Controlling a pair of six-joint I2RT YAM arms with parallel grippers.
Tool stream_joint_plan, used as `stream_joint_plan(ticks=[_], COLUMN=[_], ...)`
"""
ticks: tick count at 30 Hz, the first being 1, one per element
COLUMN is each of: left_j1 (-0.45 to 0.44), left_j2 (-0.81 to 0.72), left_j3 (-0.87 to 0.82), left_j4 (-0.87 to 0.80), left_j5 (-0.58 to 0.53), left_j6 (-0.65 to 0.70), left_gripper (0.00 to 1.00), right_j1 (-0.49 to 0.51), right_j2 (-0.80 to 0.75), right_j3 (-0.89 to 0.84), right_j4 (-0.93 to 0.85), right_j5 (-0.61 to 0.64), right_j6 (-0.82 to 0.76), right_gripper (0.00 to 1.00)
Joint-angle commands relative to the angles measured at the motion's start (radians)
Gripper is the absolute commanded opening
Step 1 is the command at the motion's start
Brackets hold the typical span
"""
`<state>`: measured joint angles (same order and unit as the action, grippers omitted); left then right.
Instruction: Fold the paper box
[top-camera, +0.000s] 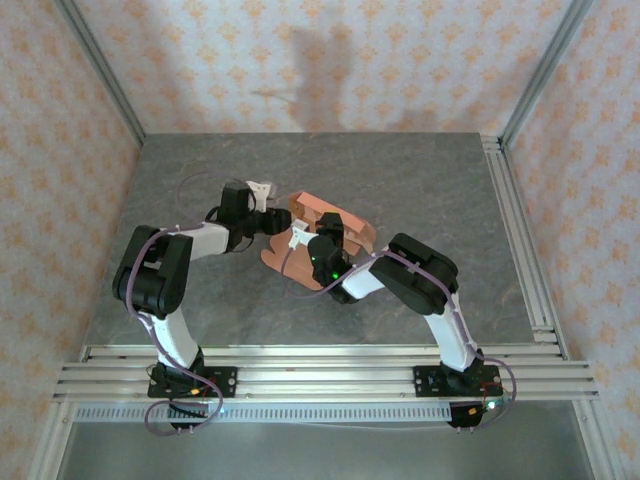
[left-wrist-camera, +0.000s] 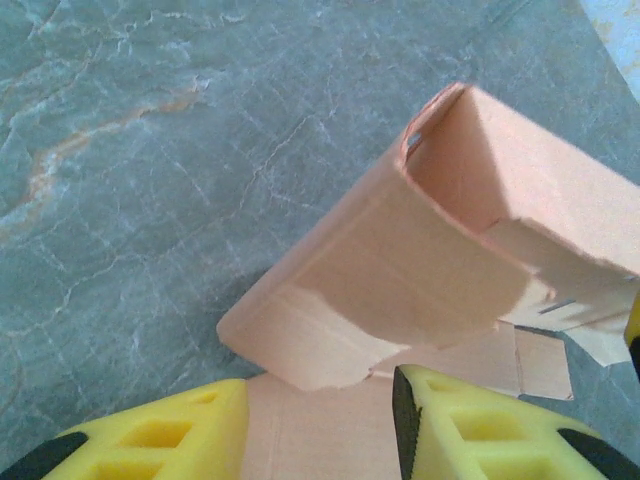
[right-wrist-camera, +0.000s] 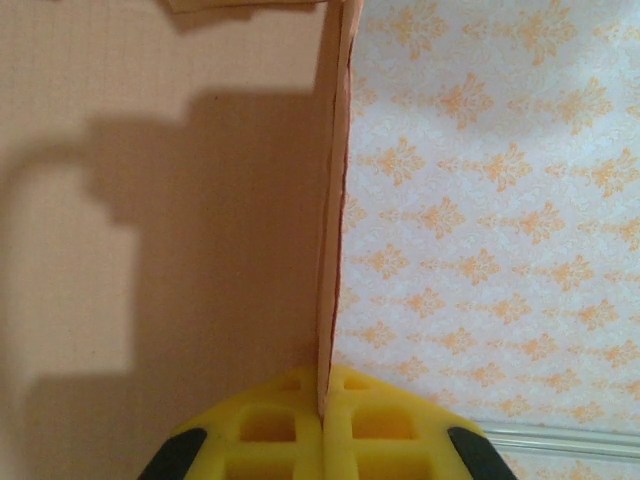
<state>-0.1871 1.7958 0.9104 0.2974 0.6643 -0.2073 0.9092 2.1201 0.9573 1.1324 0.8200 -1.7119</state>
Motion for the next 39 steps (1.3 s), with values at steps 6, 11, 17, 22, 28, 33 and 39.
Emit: stream_joint_plan(ticks=[6,11,17,22,28,33,39], left_j1=[0.025,0.025,0.025,0.018,0.012,-0.008,-0.021], left_j2=[0.067,0.101,0.146,0.173,0.187,0.200,0.207], left_j3=[0.068,0.103,0.145,0.187,0.221,0.268,0.285], left_j4=[0.028,0.023,-0.011,-0.056,-0.092,-0.153,-0.165], left_j5=[0.021,0.062,0.118,0.150,0.162,0.149,0.120], left_j6=[0.017,0.028,0.050,0.072,0.091,0.137,0.153], left_gripper=[0.46,0.46,0.46,0.46,0.46,0.46,0.46], right_j1=[0.003,0.003,0.003,0.003,0.003,0.005,0.008], right_j2=[0.017,0.018,0.016,0.017,0.009,-0.006,-0.082], right_j3=[-0.011,-0.006,-0.001,0.003,0.003,-0.006,-0.013], right_j4=[-0.017,-0.025,-0.032,-0.036,-0.034,-0.052,-0.204], right_j5=[0.010,0.008,0.009,0.009,0.011,-0.014,-0.058], right_j6=[0.023,0.024,0.025,0.023,0.021,0.044,0.169], right_gripper=[0.00,0.00,0.00,0.00,0.00,0.00,0.00])
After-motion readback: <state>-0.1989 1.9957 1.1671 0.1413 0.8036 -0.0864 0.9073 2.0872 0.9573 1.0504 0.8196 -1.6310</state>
